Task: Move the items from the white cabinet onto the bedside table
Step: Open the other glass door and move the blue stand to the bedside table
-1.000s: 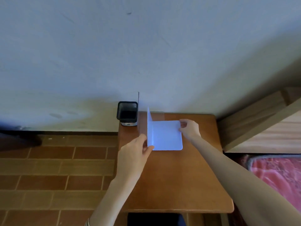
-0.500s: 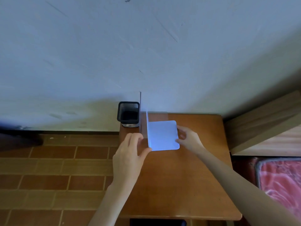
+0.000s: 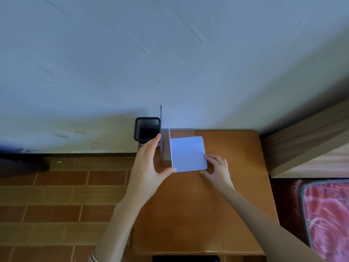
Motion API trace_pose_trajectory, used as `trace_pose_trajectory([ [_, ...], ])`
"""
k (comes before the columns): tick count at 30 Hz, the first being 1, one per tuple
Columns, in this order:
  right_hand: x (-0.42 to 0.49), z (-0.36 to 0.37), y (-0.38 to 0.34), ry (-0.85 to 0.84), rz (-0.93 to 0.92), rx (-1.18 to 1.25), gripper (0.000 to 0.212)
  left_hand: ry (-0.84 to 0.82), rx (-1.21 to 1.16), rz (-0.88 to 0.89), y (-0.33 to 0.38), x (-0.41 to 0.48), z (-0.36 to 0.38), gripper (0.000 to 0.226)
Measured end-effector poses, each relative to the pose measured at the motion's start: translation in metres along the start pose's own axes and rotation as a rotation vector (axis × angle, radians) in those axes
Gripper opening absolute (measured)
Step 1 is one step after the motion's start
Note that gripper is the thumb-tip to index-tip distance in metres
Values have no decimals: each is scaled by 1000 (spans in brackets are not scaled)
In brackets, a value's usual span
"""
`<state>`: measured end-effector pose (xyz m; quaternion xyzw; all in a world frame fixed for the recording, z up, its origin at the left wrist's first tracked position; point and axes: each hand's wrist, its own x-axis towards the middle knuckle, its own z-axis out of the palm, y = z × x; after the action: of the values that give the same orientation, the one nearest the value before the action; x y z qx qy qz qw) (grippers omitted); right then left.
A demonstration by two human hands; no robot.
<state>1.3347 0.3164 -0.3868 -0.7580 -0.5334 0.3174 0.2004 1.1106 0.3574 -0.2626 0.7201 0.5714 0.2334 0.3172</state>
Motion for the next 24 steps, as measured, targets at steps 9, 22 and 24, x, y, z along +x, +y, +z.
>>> trace_pose_trajectory([
  [9,30,6,-21,13,-20,77,54,48,0,95,-8,17,-6,66],
  [22,38,8,-23,5,-89,-42,58,105,39,138,-8,27,-6,63],
  [24,38,7,-24,-6,-89,-55,58,111,49,141,-6,28,-4,63],
])
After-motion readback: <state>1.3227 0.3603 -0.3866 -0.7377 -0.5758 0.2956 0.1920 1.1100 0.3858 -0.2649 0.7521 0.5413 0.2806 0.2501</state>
